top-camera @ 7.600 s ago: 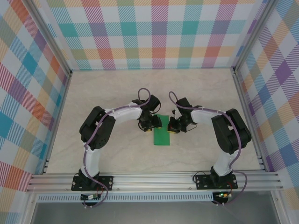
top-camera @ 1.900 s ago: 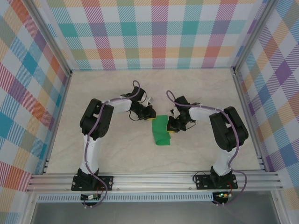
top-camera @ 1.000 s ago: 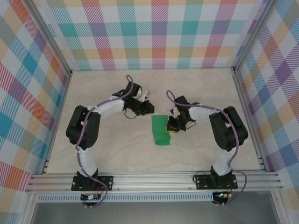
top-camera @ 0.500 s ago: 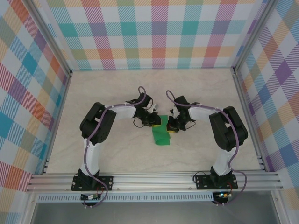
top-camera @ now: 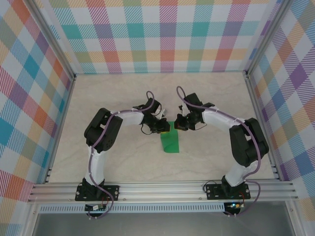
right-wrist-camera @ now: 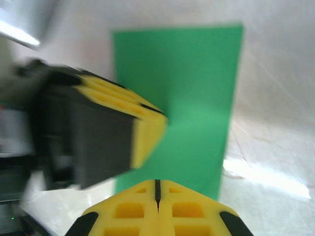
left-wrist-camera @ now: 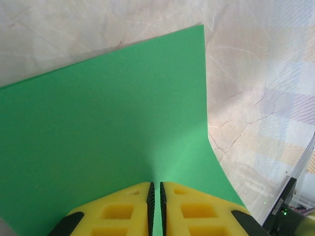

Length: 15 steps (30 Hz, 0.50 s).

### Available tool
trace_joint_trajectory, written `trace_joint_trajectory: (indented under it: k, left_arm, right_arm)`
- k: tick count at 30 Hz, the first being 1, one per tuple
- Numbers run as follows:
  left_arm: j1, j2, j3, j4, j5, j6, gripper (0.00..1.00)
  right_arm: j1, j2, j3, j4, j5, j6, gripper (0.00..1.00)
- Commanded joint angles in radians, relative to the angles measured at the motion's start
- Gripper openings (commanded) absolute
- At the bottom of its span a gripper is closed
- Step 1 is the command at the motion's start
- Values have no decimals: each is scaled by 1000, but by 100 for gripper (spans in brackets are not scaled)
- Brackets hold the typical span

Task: Fold a paper plane with a square sheet of paper (fold left side to right side)
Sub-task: Hold the square sheet of paper at the center of the table.

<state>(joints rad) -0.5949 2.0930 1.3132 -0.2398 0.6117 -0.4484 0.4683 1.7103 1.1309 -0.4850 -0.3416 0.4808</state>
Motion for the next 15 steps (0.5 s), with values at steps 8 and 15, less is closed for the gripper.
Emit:
trace_joint_trajectory:
  k: [8,15]
  left_arm:
    - [-29,24,-18,-29,-42,23,15]
    - [-34,18,-16,-30,-42,23,15]
  right_arm:
    - [-9,178,127,74,-54,19,0]
    - [-18,242,144,82,-45,27,0]
